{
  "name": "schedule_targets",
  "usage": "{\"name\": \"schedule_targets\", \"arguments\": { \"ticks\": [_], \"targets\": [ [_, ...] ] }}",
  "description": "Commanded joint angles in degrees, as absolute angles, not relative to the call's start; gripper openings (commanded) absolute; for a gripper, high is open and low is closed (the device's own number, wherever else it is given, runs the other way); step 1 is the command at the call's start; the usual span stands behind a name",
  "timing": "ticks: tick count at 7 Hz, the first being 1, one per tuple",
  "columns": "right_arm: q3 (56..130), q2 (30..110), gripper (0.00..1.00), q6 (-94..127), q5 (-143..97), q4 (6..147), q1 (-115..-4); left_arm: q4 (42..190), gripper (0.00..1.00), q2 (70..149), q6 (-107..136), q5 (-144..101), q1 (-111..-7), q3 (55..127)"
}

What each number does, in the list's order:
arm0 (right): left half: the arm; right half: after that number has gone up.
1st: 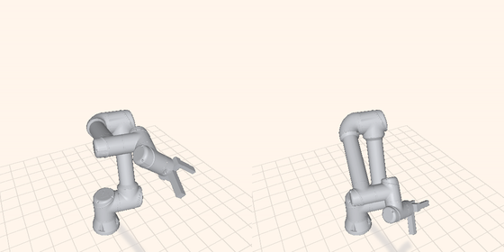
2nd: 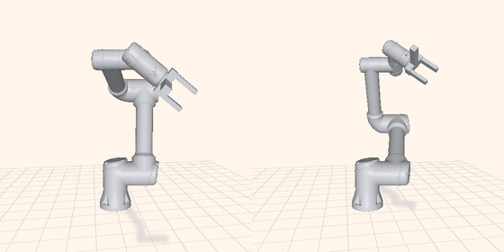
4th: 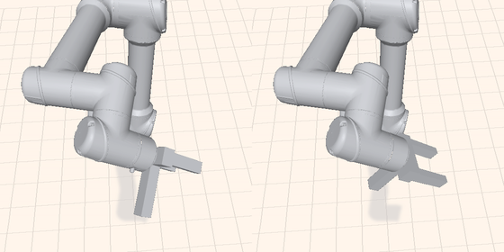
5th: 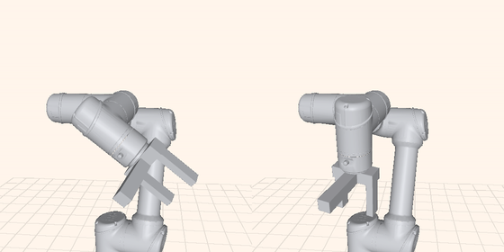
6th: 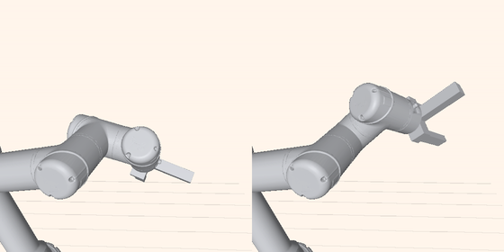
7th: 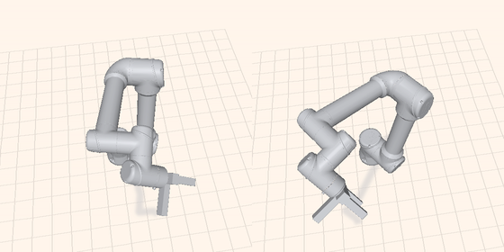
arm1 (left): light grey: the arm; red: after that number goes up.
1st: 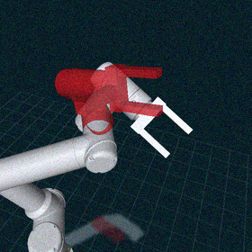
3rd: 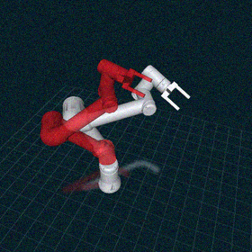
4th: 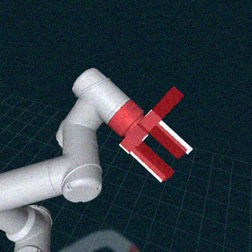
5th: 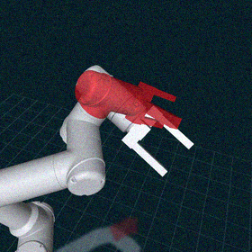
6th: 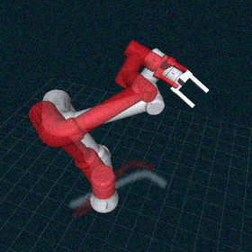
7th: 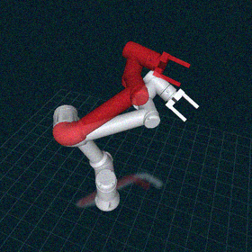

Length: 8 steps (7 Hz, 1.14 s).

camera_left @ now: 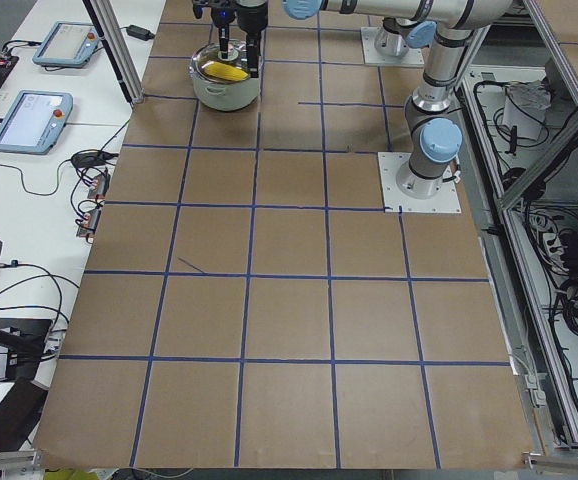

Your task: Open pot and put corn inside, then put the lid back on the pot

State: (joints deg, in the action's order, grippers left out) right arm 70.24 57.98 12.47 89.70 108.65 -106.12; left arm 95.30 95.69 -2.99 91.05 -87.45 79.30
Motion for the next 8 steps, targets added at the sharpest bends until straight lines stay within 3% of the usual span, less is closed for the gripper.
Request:
{"name": "schedule_targets", "arguments": {
  "ticks": [1,8],
  "targets": [
    [69.27,57.4,0.06,12.31,89.82,108.72,-106.17,95.27,1.0,95.63,-2.99,91.05,-87.45,79.28],
    [68.47,56.34,0.06,11.43,91.41,108.72,-106.08,95.27,1.0,95.62,-2.99,91.05,-87.45,79.28]
  ]
}}
